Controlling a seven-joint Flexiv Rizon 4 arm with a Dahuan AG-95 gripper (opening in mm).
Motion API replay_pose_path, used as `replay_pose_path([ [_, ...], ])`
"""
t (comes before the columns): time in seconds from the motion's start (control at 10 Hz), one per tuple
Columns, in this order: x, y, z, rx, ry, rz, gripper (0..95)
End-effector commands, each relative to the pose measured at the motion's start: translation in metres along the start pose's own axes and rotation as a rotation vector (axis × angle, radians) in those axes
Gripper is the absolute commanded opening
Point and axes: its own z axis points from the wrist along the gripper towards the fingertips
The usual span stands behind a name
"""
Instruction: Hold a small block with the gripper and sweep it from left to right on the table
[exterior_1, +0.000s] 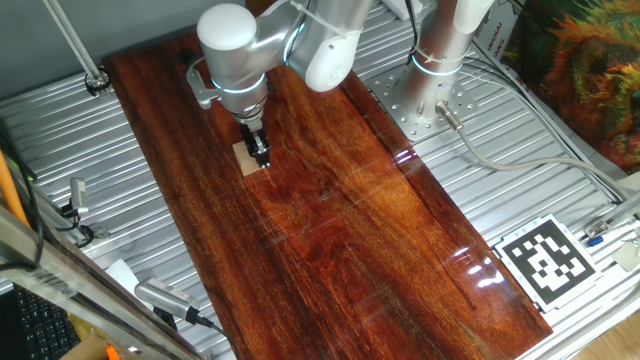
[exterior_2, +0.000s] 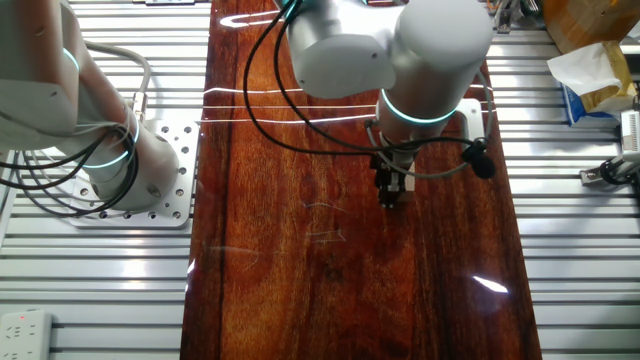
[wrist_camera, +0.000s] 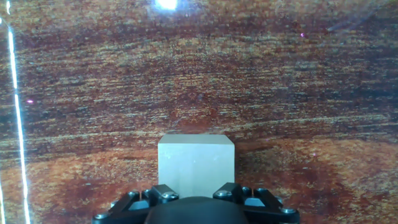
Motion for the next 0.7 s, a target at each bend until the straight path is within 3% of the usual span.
replay_pose_path([
  [0.1,0.004,0.0,0.001,0.013,0.006,-0.002,38.0],
  [0.7,0.014,0.001,0.001,0.008,0.001,0.002,38.0],
])
